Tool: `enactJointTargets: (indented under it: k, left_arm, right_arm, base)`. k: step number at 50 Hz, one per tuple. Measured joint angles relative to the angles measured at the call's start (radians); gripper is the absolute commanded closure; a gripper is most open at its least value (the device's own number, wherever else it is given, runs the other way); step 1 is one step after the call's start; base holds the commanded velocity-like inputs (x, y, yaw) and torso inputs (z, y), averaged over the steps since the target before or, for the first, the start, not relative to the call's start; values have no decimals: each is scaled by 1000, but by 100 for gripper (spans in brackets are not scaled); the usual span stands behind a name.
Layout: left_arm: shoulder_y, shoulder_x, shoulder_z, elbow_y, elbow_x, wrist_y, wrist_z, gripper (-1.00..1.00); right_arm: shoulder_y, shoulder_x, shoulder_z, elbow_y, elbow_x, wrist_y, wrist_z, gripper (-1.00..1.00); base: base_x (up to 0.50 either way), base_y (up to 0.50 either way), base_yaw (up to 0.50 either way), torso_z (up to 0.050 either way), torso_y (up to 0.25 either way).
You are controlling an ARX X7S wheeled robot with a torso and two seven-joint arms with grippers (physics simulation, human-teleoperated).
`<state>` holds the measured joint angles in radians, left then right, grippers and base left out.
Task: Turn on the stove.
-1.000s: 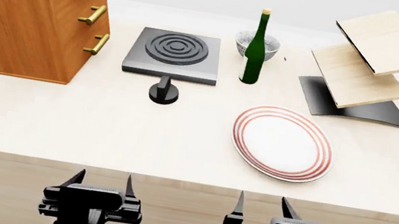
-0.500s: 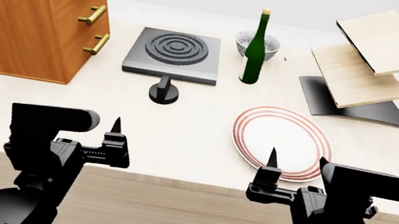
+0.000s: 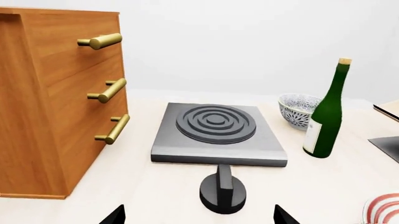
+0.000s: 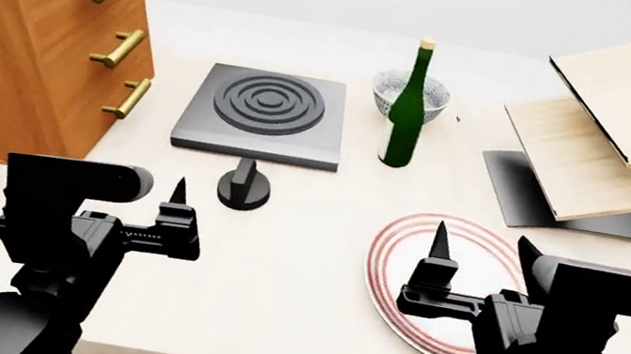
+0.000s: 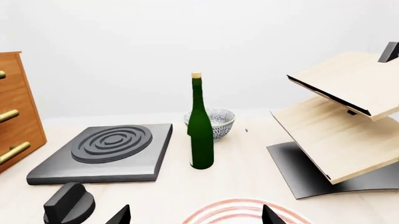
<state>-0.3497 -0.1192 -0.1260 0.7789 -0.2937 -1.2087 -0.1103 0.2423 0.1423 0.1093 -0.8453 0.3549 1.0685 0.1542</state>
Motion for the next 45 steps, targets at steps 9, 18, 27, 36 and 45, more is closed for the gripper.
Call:
enactJointTargets:
  k: [9, 18, 27, 36, 45]
  left_arm:
    - [7, -7, 3, -6, -2, 17, -7, -100]
    - [15, -15, 13, -17, -1, 40, -13, -100]
    - [14, -41, 46, -97, 30, 139, -14, -100]
    - [-28, -65, 91, -337, 111, 352, -32, -100]
    - [-108, -60, 110, -639, 169, 544, -67, -100]
  right_arm:
    - [0, 2, 3, -4, 14, 3, 4, -100]
    - [-8, 7, -4, -2, 17, -10, 11, -100]
    - [-29, 18, -19, 1, 12, -38, 15, -100]
    - [-48, 25, -20, 0, 18, -56, 15, -100]
    - [-64, 30, -24, 7, 22, -73, 17, -100]
  base:
    - [500, -4, 0, 0, 0]
    - [223, -3, 0, 0, 2]
    - [0, 0, 0, 0, 0]
    - [0, 0, 0, 0, 0]
    - [0, 0, 0, 0, 0]
